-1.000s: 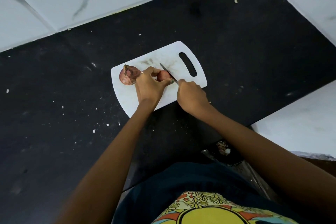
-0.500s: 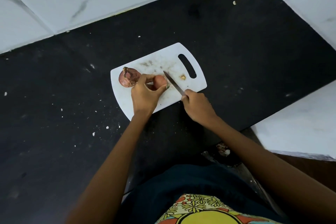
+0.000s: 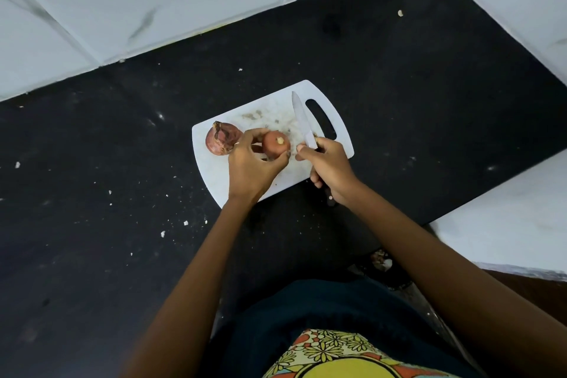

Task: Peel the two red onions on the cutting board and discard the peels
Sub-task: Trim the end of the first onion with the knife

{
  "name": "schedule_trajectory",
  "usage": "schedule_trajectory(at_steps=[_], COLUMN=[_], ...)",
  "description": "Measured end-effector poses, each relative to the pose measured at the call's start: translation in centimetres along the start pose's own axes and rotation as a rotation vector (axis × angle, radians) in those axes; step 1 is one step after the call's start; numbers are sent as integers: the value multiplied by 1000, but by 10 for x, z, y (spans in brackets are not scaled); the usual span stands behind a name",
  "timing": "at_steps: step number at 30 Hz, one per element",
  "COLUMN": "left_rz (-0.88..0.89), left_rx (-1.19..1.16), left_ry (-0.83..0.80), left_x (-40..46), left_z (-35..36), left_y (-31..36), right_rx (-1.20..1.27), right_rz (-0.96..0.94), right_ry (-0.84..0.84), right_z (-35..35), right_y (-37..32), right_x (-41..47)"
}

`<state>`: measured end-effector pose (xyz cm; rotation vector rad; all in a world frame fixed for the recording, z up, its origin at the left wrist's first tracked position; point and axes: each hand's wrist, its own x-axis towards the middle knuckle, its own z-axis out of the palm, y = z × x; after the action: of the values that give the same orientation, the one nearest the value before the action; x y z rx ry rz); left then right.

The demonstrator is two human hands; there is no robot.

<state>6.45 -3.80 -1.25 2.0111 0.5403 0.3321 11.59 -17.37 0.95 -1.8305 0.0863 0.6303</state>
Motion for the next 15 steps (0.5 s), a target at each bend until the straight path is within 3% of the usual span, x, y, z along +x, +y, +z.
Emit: schedule_trajectory(at_steps=[6, 15], left_rz=[-65, 27], left_rx=[-220, -36], left_ry=[-16, -11], left_x=[-7, -21], left_z=[1, 9], left_y=[0, -14], right_rx=[63, 46], right_rz=[-99, -180], right_ry=[-18, 82], right_z=[2, 18], right_y=[-4, 16], right_x=[1, -2])
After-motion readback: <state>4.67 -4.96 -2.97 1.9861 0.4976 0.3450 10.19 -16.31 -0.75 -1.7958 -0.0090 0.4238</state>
